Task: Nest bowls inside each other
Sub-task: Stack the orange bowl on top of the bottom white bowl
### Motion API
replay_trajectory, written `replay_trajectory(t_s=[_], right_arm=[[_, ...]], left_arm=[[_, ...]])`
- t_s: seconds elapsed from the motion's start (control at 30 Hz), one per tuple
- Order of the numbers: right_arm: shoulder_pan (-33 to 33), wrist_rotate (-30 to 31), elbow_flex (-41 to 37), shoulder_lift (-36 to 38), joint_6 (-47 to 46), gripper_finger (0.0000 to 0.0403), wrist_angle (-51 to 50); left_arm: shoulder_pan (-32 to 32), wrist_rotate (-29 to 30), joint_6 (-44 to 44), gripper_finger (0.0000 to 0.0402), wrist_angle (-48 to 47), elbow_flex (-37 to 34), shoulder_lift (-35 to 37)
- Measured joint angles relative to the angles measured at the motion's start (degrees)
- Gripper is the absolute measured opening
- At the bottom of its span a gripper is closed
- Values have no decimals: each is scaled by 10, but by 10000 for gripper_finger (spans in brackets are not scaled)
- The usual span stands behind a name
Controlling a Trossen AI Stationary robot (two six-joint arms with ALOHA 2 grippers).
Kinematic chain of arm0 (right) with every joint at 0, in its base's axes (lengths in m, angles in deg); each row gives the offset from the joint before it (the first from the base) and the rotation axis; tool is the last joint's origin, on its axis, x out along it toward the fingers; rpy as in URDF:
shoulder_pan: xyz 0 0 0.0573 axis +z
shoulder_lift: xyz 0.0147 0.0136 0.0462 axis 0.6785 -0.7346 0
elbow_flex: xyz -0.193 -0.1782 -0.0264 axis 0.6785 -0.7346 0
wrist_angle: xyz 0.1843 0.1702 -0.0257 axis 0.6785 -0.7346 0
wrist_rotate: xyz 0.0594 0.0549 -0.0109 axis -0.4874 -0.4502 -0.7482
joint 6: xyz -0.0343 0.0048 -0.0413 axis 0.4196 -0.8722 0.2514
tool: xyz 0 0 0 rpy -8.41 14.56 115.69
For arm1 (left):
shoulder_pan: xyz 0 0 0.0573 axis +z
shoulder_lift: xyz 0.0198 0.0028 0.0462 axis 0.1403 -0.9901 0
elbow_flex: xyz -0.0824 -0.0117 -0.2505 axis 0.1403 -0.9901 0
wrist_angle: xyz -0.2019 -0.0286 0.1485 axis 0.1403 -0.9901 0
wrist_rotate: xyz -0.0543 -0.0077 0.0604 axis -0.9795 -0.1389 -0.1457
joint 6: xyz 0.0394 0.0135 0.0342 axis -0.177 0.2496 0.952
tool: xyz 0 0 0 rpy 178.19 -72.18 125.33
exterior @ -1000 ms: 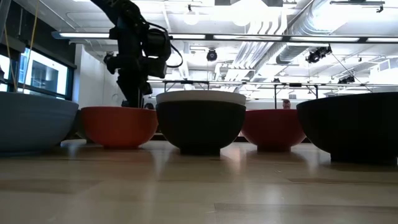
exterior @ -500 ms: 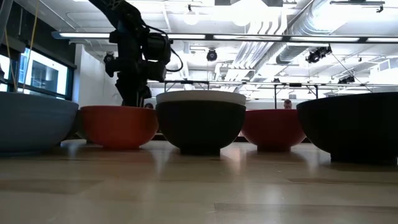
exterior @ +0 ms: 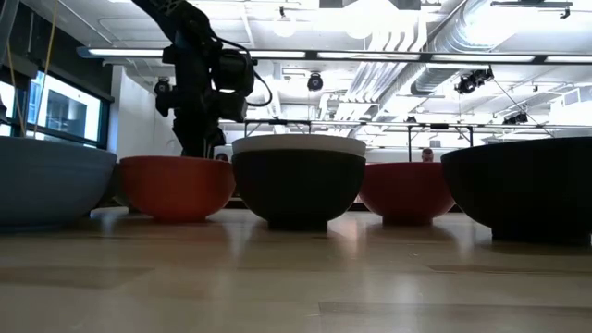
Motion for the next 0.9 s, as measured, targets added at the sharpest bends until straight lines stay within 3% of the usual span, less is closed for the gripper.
replay_trajectory(t_s=[0.33, 0.9], right_arm=[[0, 0, 0, 0, 0, 118, 0], [0, 3, 0, 0, 0, 118, 0]], left_arm=[[1, 2, 4, 2, -34, 22, 0], [-33, -39, -10, 0, -123, 224, 0]])
